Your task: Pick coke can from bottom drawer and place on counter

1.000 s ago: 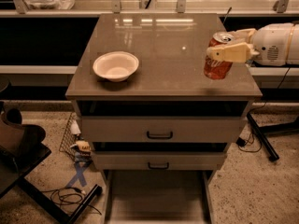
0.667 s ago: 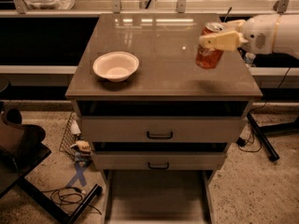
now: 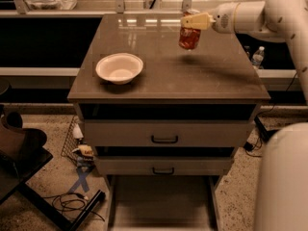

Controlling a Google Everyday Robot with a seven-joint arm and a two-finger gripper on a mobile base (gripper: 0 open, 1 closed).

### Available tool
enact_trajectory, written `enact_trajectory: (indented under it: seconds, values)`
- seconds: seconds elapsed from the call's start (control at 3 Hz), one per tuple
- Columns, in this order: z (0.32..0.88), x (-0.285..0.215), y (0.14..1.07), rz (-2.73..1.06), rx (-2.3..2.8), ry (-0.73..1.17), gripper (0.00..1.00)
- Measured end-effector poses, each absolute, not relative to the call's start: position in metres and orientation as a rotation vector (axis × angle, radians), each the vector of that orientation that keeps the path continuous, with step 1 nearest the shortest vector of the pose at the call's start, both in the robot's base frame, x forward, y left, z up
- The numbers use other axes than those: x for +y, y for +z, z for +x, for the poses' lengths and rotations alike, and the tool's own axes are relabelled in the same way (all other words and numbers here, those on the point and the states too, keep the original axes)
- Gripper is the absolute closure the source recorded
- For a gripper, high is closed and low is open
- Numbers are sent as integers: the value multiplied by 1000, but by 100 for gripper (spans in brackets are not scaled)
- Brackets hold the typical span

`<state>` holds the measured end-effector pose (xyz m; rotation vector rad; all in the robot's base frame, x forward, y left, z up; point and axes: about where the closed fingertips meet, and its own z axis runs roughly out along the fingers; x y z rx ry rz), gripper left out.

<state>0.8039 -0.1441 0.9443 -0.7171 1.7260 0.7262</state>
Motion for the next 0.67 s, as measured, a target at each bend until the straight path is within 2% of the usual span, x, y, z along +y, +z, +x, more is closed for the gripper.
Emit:
enact_trajectory:
  seconds: [0.33, 0.67]
  values:
    - [859, -125, 965, -684, 1670, 653, 100]
    - [883, -116, 969, -678, 1644, 609, 100]
